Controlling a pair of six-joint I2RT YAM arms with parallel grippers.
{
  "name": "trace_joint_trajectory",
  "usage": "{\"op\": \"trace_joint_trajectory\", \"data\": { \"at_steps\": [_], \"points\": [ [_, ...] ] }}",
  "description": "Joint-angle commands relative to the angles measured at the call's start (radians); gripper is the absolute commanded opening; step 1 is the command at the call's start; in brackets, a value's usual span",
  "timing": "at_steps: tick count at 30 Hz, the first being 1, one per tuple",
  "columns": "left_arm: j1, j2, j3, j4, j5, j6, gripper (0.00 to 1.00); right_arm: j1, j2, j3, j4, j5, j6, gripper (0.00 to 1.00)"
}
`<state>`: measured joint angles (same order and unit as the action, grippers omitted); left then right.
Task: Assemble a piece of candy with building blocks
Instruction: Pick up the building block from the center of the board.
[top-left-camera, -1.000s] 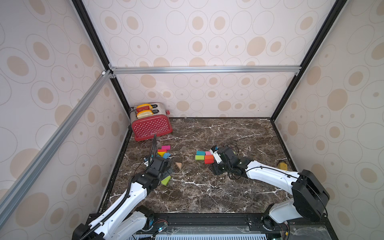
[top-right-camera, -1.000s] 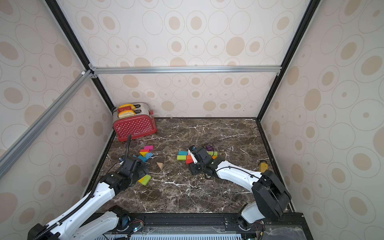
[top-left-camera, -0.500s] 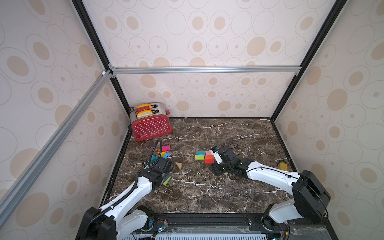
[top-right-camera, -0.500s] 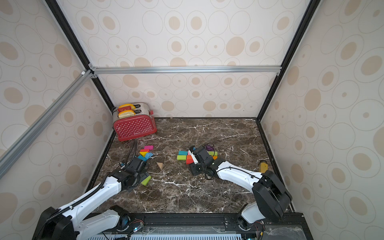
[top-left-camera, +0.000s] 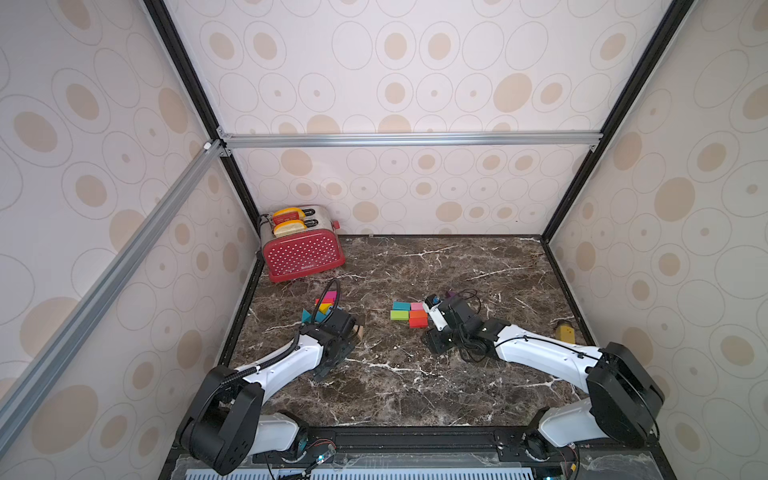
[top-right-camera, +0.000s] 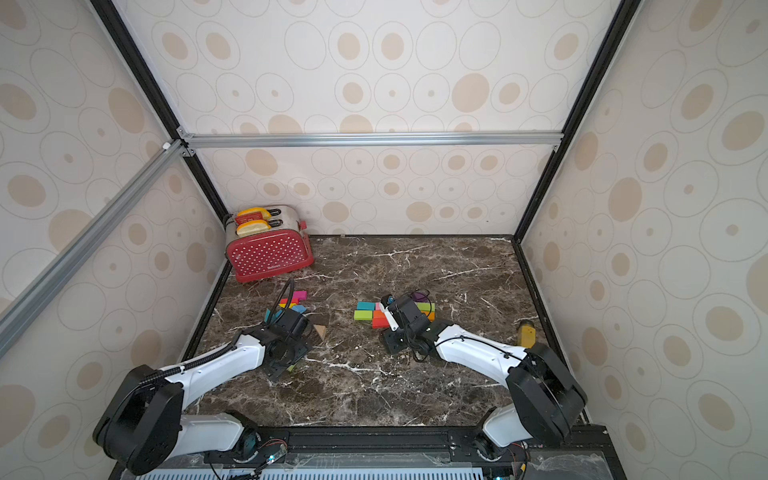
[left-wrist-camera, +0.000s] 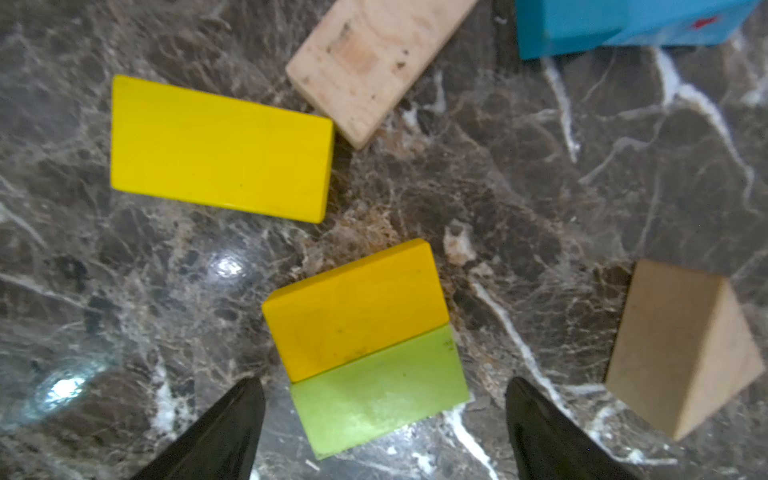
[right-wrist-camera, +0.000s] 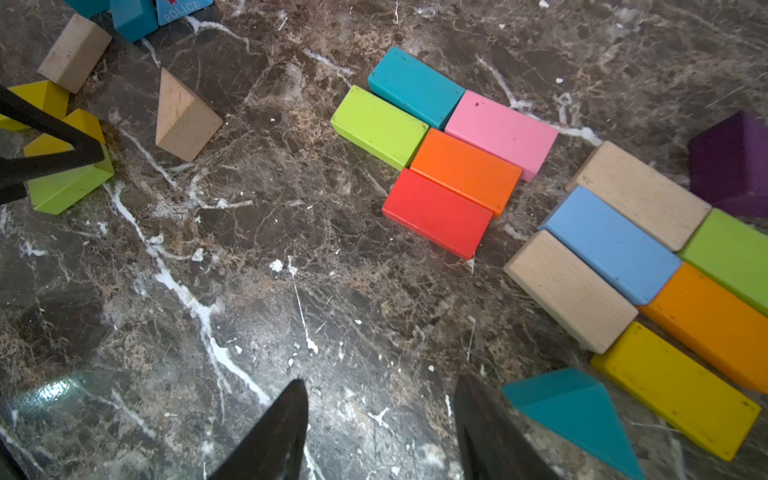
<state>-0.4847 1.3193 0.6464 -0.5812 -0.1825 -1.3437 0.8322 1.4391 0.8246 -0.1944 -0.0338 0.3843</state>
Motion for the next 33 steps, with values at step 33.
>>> {"op": "trace_joint_trajectory", "data": {
  "at_steps": [33],
  "points": [
    [-0.060, -0.024, -0.013, -0.043, -0.105, 0.082, 0.60, -0.007, 0.019, -0.008, -0.008, -0.016, 0.013, 0.60]
  ]
}}
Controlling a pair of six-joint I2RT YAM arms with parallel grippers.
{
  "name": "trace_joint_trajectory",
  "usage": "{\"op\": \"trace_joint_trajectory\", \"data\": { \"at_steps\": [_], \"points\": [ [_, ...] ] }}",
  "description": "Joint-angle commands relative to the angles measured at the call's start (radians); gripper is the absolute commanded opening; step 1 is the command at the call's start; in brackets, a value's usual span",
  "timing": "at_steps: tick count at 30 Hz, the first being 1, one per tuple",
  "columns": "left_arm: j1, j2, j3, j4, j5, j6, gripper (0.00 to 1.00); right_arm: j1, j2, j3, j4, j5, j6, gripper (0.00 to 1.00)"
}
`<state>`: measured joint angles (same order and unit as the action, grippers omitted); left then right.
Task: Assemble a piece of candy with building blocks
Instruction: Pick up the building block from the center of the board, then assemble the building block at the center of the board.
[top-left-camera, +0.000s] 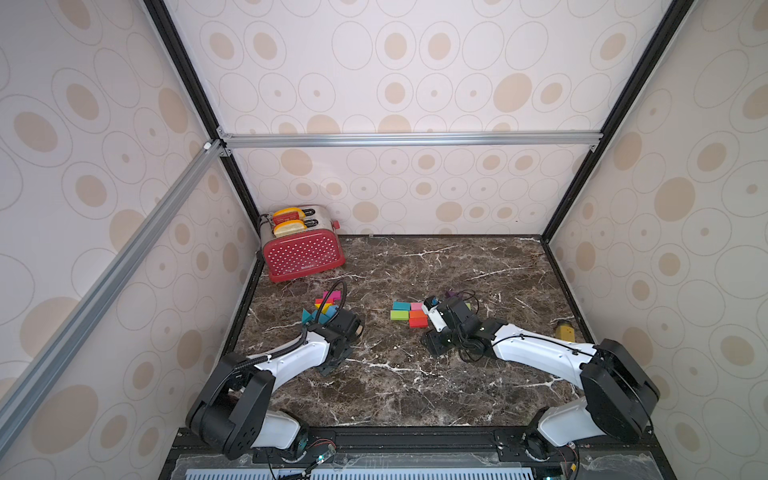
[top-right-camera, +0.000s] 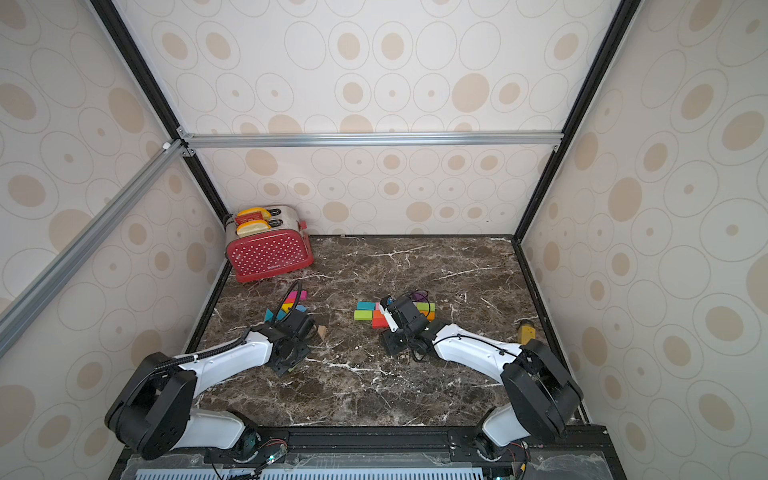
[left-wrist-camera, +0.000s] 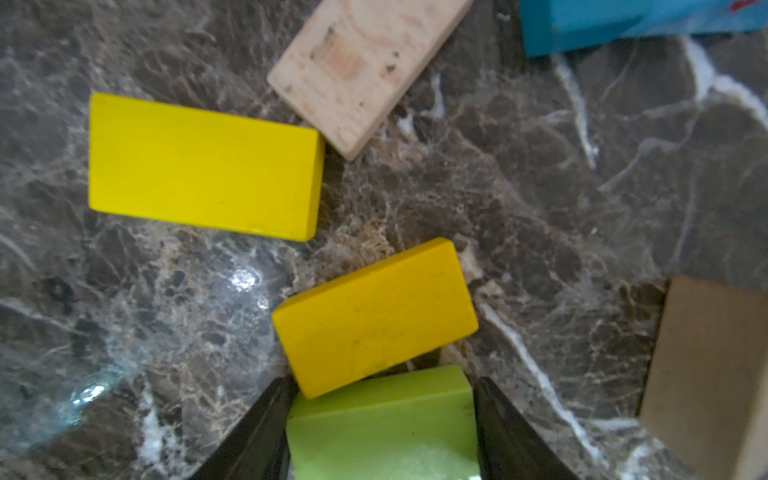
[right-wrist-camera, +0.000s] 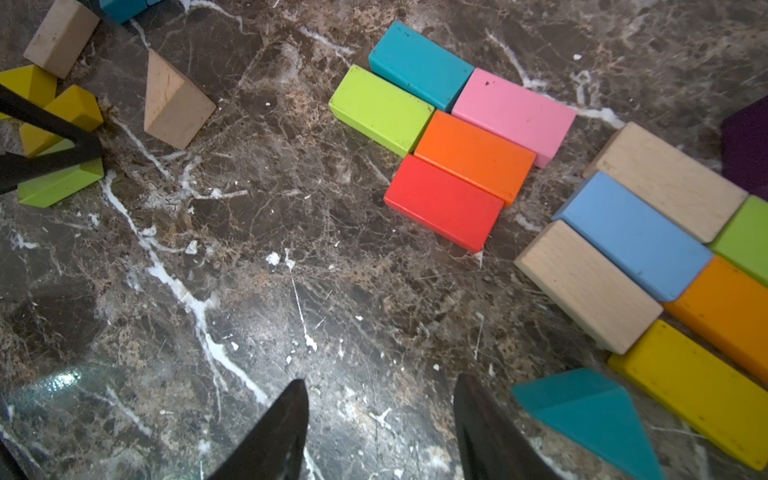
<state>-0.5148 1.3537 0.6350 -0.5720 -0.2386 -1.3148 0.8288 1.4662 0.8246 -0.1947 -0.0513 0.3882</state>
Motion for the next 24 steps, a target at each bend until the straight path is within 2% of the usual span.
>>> {"op": "trace_joint_trajectory", "data": {
  "at_steps": [1, 6, 9, 14, 20, 24],
  "points": [
    [-0.041, -0.079, 0.002, -0.069, -0.056, 0.067, 0.60, -0.004, -0.013, -0.008, -0.008, 0.006, 0.010, 0.60],
    [-0.115, -0.177, 0.045, -0.107, -0.070, 0.191, 0.56, -0.045, -0.059, -0.031, -0.023, 0.016, 0.028, 0.59],
    [-0.168, -0.173, 0.096, -0.071, -0.094, 0.300, 0.55, -0.099, -0.111, -0.077, -0.011, 0.008, 0.051, 0.59],
    [-0.209, -0.026, 0.219, 0.031, -0.014, 0.483, 0.54, -0.160, -0.194, -0.145, -0.001, 0.009, 0.062, 0.58],
    [-0.227, 0.197, 0.345, 0.127, 0.061, 0.602, 0.53, -0.191, -0.216, -0.172, -0.017, 0.012, 0.060, 0.58],
    [-0.238, 0.308, 0.428, 0.128, 0.059, 0.650, 0.52, -0.197, -0.215, -0.182, -0.016, 0.011, 0.059, 0.58]
  ]
}}
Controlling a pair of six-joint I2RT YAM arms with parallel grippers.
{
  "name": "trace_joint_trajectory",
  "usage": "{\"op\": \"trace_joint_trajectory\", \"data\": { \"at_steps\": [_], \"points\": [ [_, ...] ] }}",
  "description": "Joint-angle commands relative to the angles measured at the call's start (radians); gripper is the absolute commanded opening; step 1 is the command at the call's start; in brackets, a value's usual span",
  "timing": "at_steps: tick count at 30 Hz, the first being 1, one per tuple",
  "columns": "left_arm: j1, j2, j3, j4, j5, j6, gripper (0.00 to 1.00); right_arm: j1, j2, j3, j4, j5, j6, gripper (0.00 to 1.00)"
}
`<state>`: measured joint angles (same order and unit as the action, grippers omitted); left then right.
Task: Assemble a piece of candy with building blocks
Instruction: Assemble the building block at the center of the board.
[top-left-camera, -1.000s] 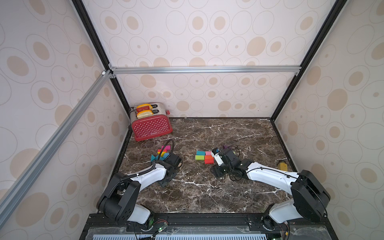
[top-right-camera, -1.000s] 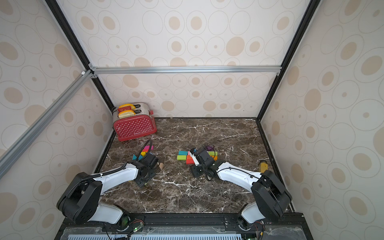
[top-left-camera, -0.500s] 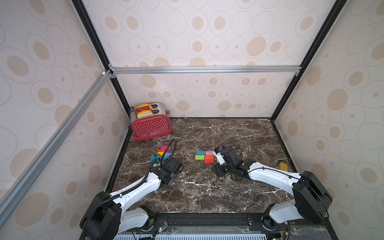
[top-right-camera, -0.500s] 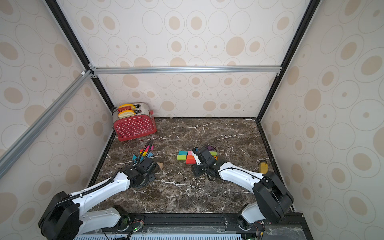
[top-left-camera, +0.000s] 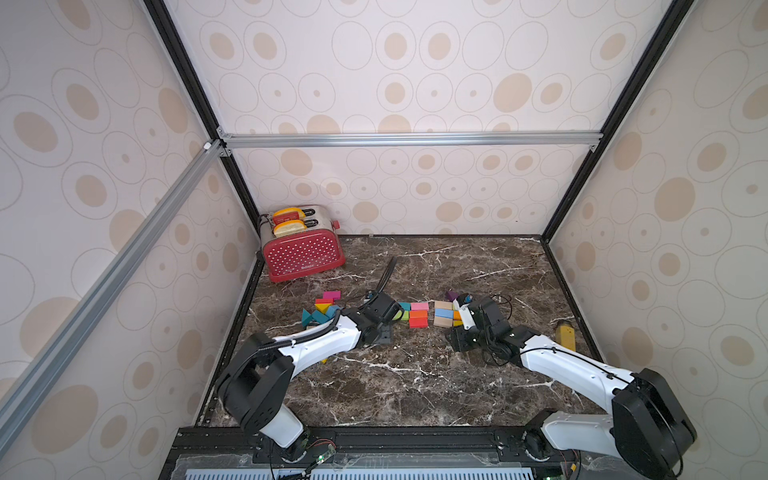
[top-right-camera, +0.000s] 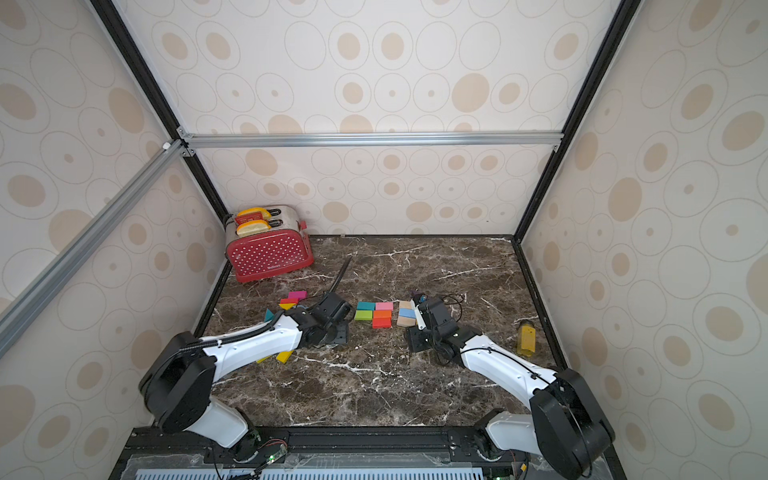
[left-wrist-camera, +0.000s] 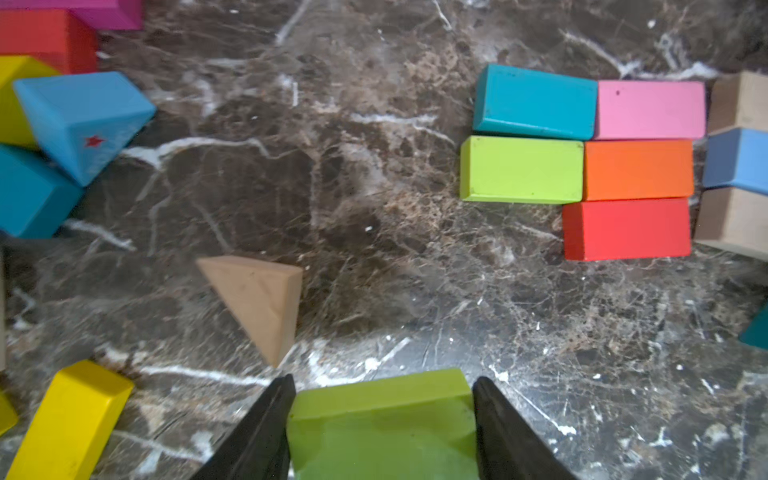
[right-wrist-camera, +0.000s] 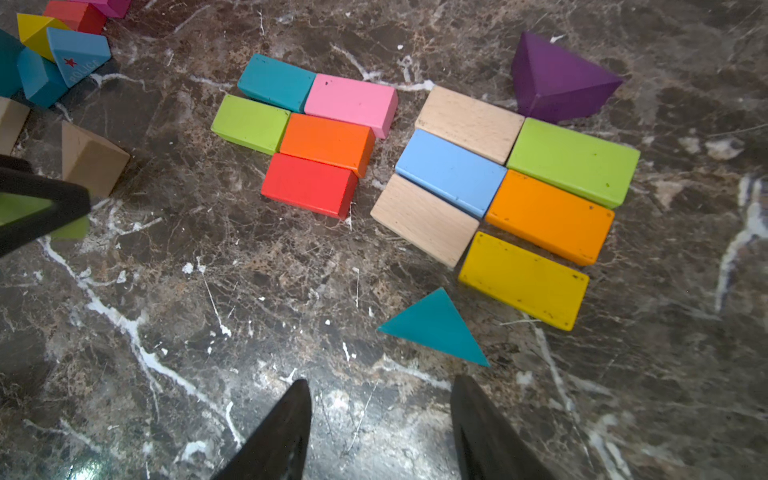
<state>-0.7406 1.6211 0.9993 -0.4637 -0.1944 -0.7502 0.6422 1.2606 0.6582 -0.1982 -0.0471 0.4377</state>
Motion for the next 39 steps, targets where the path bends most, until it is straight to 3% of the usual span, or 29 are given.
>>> {"op": "trace_joint_trajectory", "data": {
  "at_steps": [1, 8, 18, 29, 39],
  "points": [
    [-0.013, 0.062, 0.080, 0.020, 0.007, 0.087, 0.52, -0.010, -0.009, -0.015, -0.013, 0.006, 0.009, 0.58],
    [-0.016, 0.210, 0.183, 0.011, 0.019, 0.110, 0.54, -0.013, 0.000, -0.011, -0.020, 0.007, 0.000, 0.58],
    [-0.018, 0.308, 0.258, 0.012, 0.044, 0.118, 0.59, -0.014, 0.012, -0.013, -0.015, 0.003, -0.001, 0.58],
    [-0.017, 0.232, 0.226, -0.009, 0.044, 0.164, 0.86, -0.014, 0.029, -0.014, -0.004, -0.016, -0.001, 0.58],
    [-0.016, -0.009, -0.037, 0.030, 0.143, 0.314, 0.60, -0.014, 0.034, -0.013, 0.002, -0.018, -0.001, 0.58]
  ]
}}
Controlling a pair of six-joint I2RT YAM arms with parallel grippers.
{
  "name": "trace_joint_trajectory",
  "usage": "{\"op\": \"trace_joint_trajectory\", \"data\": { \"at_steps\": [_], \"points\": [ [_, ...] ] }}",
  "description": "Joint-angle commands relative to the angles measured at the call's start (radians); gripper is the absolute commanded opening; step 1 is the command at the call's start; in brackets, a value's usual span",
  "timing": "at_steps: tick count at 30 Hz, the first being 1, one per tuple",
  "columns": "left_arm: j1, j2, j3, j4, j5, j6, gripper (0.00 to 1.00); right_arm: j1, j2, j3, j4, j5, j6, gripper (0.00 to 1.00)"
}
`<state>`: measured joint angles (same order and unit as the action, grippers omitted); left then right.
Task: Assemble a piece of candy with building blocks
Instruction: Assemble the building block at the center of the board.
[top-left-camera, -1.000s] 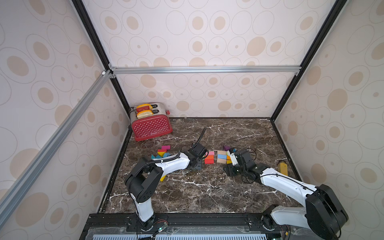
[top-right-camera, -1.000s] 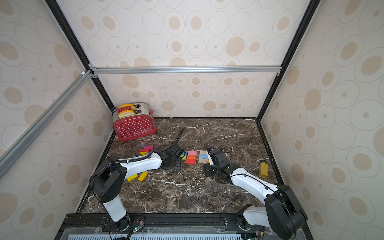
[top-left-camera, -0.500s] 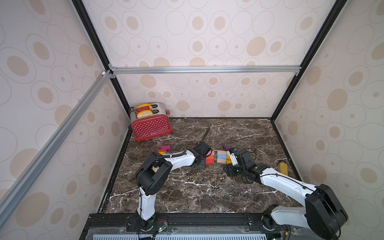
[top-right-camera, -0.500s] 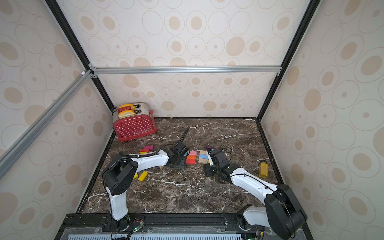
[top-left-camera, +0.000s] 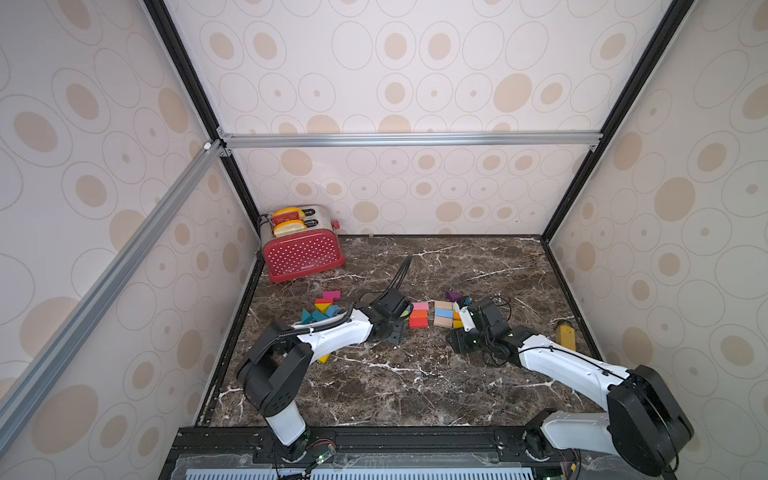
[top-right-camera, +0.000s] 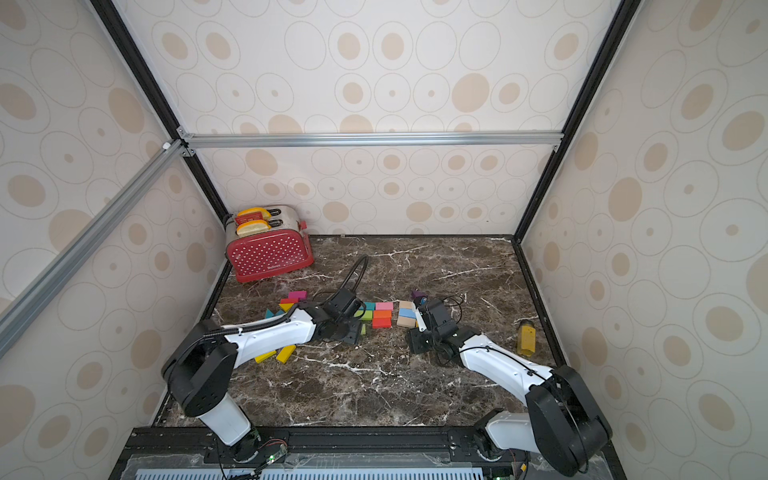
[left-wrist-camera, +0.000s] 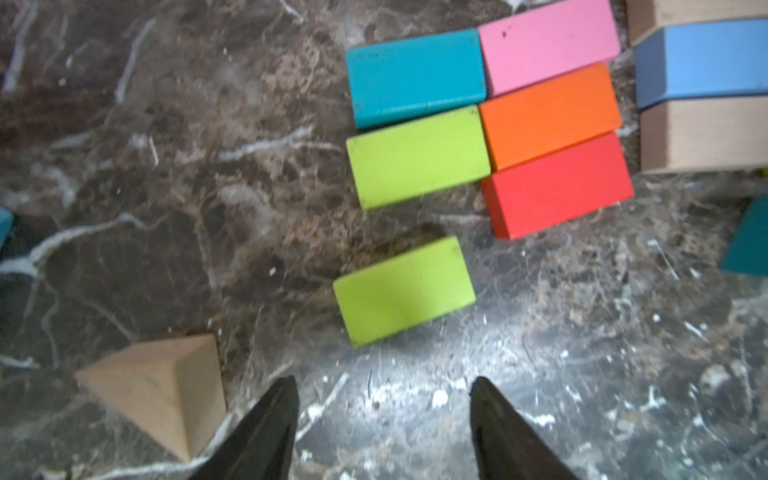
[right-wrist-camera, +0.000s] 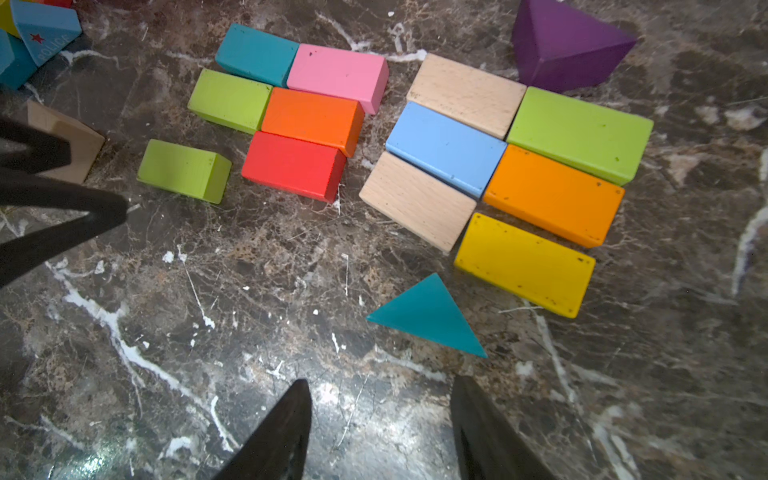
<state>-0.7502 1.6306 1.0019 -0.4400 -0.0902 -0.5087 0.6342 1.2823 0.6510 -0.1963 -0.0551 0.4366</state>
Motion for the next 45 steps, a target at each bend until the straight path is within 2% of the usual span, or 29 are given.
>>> {"op": "trace_joint_trajectory", "data": {
  "at_steps": [1, 5, 8, 9, 16, 20, 24, 28, 35, 45],
  "points": [
    [-0.006, -0.014, -0.050, 0.018, 0.046, 0.080, 0.59, -0.006, 0.018, -0.003, 0.002, -0.015, 0.002, 0.58],
    [-0.007, 0.058, -0.024, 0.034, 0.052, 0.114, 0.53, -0.005, 0.027, 0.002, 0.000, -0.022, 0.003, 0.58],
    [0.002, 0.104, -0.003, 0.053, 0.037, 0.135, 0.43, -0.006, 0.013, -0.004, -0.006, -0.011, 0.000, 0.58],
    [0.004, 0.119, 0.004, 0.052, 0.030, 0.140, 0.37, -0.006, 0.009, -0.005, -0.006, -0.007, -0.001, 0.58],
    [0.027, 0.180, 0.002, 0.099, 0.063, 0.175, 0.30, -0.005, 0.009, -0.005, -0.009, -0.008, -0.005, 0.58],
    [0.056, 0.178, -0.001, 0.095, 0.064, 0.204, 0.30, -0.005, 0.011, -0.008, -0.005, -0.008, -0.002, 0.58],
    [0.094, 0.188, -0.001, 0.098, 0.112, 0.226, 0.31, -0.006, 0.014, -0.011, 0.000, -0.015, -0.001, 0.58],
    [0.094, 0.200, 0.010, 0.087, 0.144, 0.249, 0.32, -0.006, 0.020, -0.010, 0.004, -0.018, 0.000, 0.58],
    [0.095, 0.189, 0.005, 0.069, 0.108, 0.274, 0.44, -0.006, 0.025, -0.011, 0.006, -0.025, 0.001, 0.58],
    [0.095, 0.229, 0.049, 0.064, 0.091, 0.281, 0.47, -0.007, 0.032, -0.012, 0.008, -0.032, 0.002, 0.58]
  ]
}}
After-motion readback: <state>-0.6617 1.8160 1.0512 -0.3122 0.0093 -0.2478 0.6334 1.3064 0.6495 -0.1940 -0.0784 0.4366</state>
